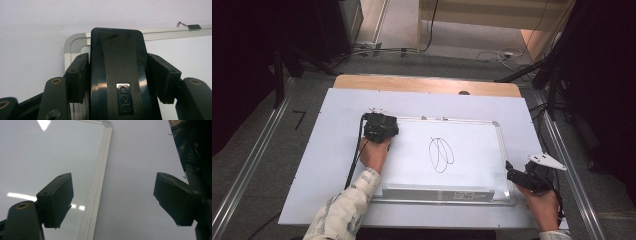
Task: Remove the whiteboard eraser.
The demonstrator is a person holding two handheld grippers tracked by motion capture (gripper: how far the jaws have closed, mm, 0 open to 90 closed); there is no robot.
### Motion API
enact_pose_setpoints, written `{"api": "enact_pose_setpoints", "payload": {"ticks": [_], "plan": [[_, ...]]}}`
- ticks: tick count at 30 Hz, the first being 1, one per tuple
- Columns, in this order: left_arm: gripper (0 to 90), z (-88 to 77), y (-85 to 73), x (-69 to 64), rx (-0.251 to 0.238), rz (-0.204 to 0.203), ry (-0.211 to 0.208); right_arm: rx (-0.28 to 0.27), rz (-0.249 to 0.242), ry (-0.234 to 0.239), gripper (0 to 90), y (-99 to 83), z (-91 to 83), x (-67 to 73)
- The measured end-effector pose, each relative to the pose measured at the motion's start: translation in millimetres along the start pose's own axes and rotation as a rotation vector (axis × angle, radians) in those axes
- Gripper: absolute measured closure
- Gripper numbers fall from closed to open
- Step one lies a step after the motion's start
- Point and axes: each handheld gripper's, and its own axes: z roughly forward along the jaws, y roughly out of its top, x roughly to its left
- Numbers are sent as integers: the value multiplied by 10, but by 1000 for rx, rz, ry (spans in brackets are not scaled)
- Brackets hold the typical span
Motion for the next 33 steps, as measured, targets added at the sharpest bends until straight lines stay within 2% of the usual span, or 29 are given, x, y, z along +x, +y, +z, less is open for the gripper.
{"api": "enact_pose_setpoints", "payload": {"ticks": [8, 14, 19, 22, 24, 27, 30, 33], "plan": [[397, -1, -16, -42, -26, 37, 31, 1, 0, 3, 149, 0, 0, 6], [404, -15, -17, -44, -32, 42, 33, 1, 0, 1, 149, 0, 2, -1], [410, -57, 1, -17, -37, 29, 6, 1, 2, -1, 149, 0, 3, -3], [410, -157, 35, -49, -73, 54, -1, 2, 2, 0, 149, 0, 2, -1], [409, -225, 61, -68, -89, 55, -12, 1, 0, -1, 149, 0, 3, 0], [409, -292, 65, -78, -87, 55, -33, 1, 2, 0, 149, 0, -1, 6], [409, -344, 66, -108, -101, 72, -32, 2, 2, 0, 149, 0, -1, 8], [409, -367, 63, -128, -103, 70, -45, 2, 1, 0, 149, 6, 5, 13]]}}
